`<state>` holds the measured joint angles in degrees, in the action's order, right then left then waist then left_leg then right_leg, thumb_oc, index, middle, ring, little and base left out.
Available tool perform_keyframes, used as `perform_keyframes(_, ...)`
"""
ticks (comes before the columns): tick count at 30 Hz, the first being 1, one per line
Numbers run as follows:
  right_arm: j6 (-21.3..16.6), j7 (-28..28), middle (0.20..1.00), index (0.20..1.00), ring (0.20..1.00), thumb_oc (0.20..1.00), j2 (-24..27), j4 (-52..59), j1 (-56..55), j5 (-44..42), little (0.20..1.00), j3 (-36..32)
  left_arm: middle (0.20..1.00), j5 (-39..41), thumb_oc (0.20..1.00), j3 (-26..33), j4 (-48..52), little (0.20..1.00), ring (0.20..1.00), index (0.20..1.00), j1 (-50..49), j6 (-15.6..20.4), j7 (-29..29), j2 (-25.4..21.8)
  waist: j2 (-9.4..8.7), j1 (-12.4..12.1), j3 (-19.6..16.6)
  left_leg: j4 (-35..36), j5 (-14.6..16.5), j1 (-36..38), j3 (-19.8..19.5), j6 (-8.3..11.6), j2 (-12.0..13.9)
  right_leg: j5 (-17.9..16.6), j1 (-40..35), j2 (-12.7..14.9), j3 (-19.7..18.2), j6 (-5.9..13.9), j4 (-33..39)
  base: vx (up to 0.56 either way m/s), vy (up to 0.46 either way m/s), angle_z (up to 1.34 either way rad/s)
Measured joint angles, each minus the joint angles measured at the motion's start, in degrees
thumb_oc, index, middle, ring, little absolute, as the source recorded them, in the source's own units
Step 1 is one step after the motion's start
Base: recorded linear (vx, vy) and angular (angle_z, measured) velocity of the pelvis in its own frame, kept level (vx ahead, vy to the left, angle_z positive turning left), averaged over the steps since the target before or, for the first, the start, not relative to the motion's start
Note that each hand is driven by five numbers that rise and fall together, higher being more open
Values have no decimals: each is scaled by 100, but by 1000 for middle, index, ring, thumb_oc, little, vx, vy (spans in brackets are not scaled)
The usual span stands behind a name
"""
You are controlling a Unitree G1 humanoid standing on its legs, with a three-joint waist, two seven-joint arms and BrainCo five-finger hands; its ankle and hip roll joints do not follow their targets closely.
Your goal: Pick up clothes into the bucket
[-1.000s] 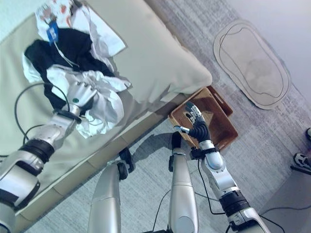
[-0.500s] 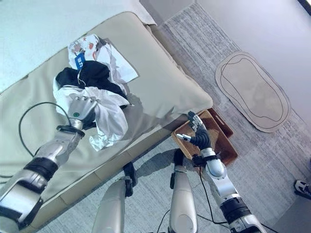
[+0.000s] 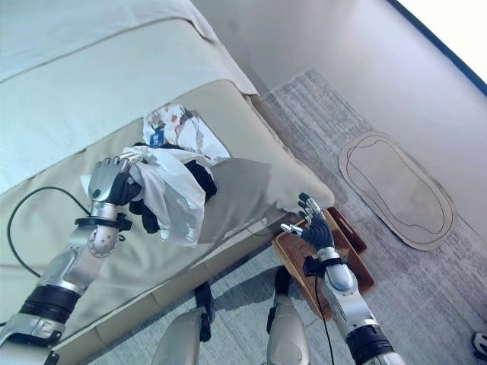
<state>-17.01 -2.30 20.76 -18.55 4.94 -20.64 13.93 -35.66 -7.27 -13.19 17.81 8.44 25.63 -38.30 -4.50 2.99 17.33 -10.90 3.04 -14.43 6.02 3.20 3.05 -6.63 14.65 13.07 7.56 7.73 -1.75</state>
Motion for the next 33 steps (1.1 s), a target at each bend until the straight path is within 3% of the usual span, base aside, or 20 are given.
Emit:
perform_keyframes(5,72,73,1000,1000,1000,1000,-11,-23,-63,6,1000,6,200,478,200,56,86,200,200,200,6,114,-94,4,21,-22,-155,167,-68,161,-3,24,29,-94,-185,-64,61,-12,201,7,-6,0)
perform_keyframes(15,176,189,1000,1000,1000,1000,-49,-24,-209,41,1000,0,200,1910,200,224,86,200,200,200,-244,211,-437,472,40,-19,-176,172,-74,206,-20,25,53,-100,-239,-87,83,-22,204,10,-1,0)
perform_keyframes(24,229,212,1000,1000,1000,1000,69,320,160,913,1000,98,200,2580,200,240,777,200,200,200,-300,357,-863,593,68,-86,-264,241,-98,303,-16,30,62,-102,-329,-98,79,-23,253,26,-7,0)
perform_keyframes(33,233,293,1000,1000,1000,1000,66,584,829,912,1000,475,200,4001,200,-521,1660,200,200,200,-375,757,-1771,885,122,-93,-494,436,-109,710,-20,45,49,-107,-720,-116,104,-22,393,64,-11,1)
